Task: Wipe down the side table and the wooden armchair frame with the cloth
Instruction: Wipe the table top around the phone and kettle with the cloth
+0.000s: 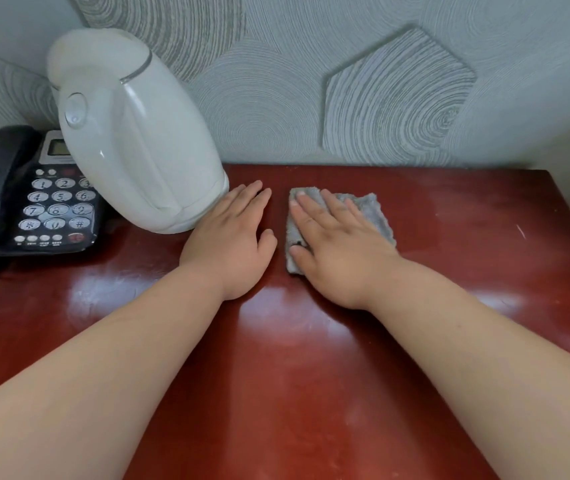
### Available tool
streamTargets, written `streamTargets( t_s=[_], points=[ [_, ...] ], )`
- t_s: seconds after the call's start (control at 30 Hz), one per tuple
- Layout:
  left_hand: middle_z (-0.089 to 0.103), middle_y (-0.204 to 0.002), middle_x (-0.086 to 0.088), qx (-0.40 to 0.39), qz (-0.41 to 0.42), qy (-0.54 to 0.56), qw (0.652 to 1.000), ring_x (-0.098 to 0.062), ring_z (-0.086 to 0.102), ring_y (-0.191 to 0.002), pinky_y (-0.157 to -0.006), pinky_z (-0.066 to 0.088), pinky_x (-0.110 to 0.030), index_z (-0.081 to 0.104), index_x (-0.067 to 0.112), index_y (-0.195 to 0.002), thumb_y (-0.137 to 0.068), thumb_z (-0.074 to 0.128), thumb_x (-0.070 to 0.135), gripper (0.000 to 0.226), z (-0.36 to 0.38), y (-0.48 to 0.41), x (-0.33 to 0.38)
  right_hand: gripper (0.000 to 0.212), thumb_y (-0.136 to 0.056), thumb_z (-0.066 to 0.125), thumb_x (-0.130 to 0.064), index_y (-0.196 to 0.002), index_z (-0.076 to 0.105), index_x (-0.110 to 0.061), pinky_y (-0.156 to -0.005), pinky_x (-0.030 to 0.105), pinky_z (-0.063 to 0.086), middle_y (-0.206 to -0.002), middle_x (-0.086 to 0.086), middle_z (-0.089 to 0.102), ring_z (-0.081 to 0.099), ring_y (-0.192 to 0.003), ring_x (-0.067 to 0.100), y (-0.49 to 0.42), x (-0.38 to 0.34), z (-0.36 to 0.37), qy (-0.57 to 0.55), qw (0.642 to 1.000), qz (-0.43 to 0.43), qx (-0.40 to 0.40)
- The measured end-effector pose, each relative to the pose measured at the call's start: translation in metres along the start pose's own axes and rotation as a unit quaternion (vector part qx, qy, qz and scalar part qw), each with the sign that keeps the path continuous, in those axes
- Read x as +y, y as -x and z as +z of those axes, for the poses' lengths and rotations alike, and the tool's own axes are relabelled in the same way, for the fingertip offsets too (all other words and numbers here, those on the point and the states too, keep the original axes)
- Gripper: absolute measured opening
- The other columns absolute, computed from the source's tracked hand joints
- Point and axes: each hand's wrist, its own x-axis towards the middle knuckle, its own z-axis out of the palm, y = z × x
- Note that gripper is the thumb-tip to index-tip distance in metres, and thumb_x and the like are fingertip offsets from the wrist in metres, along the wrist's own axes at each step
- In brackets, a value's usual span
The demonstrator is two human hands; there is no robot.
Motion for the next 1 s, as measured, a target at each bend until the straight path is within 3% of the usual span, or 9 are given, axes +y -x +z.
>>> streamTargets(
  t_s=[0.17,0.27,0.43,0.63,0.87,1.0],
  points=[
    [0.015,-0.173,0.004,-0.003,-0.004,0.006,1.0,-0.017,0.012,-0.158,-0.129,0.008,-0.035,0.022,0.021,-0.164,-0.094,0.026,0.045,0.074,0.0,0.001,0.001,0.069,-0.102,0.022,-0.052,-0.162,-0.001,-0.025,-0.125,0.042,-0.006,-0.169,-0.007,-0.007,-0.012,-0.155,0.02,0.028,0.054,-0.009,0.022,0.995,0.094,0.001],
    [0.015,-0.173,0.004,-0.002,-0.004,0.008,1.0,-0.018,0.011,-0.158,-0.129,0.008,-0.035,0.022,0.021,-0.164,-0.097,0.03,0.043,0.071,0.0,0.0,0.0,0.069,-0.103,0.021,-0.051,-0.162,-0.002,-0.023,-0.124,0.044,-0.008,-0.17,-0.005,-0.009,-0.014,-0.155,0.026,0.029,0.044,-0.009,0.018,0.991,0.135,-0.002],
    [0.019,-0.172,0.002,0.002,-0.001,0.027,1.0,-0.018,0.014,-0.158,-0.129,0.008,-0.034,0.027,0.02,-0.163,-0.101,0.034,0.039,0.065,-0.001,0.001,0.0,0.069,-0.104,0.023,-0.046,-0.161,0.0,-0.016,-0.123,0.044,-0.012,-0.17,0.001,-0.007,-0.014,-0.154,0.029,0.029,-0.047,0.013,0.004,1.0,0.02,-0.001],
    [0.027,-0.17,-0.002,0.019,-0.003,0.048,0.999,-0.022,0.021,-0.157,-0.128,0.009,-0.033,0.036,0.017,-0.16,-0.103,0.044,0.026,0.058,-0.006,0.021,0.008,0.066,-0.104,0.021,-0.047,-0.162,-0.001,-0.022,-0.125,0.042,-0.008,-0.17,-0.005,-0.008,-0.015,-0.155,0.021,0.062,-0.019,0.01,-0.005,0.999,0.042,-0.001],
    [0.026,-0.17,-0.001,0.004,0.018,0.053,0.998,-0.021,0.018,-0.158,-0.129,0.011,-0.036,0.035,0.017,-0.16,-0.1,0.036,0.036,0.063,-0.006,0.122,0.022,0.067,-0.104,0.021,-0.045,-0.162,0.0,-0.018,-0.125,0.045,-0.006,-0.17,-0.001,-0.007,-0.011,-0.155,0.027,0.09,0.006,0.004,0.014,0.991,0.132,-0.006],
    [0.03,-0.169,0.0,0.012,0.011,0.047,0.999,-0.021,0.021,-0.157,-0.129,0.014,-0.037,0.038,0.017,-0.159,-0.099,0.034,0.034,0.063,0.0,0.151,0.021,0.071,-0.099,0.014,-0.047,-0.161,0.005,-0.014,-0.124,0.048,-0.005,-0.17,0.002,-0.002,-0.009,-0.155,0.032,0.103,-0.059,0.022,0.006,0.999,0.039,0.0]
  ],
)
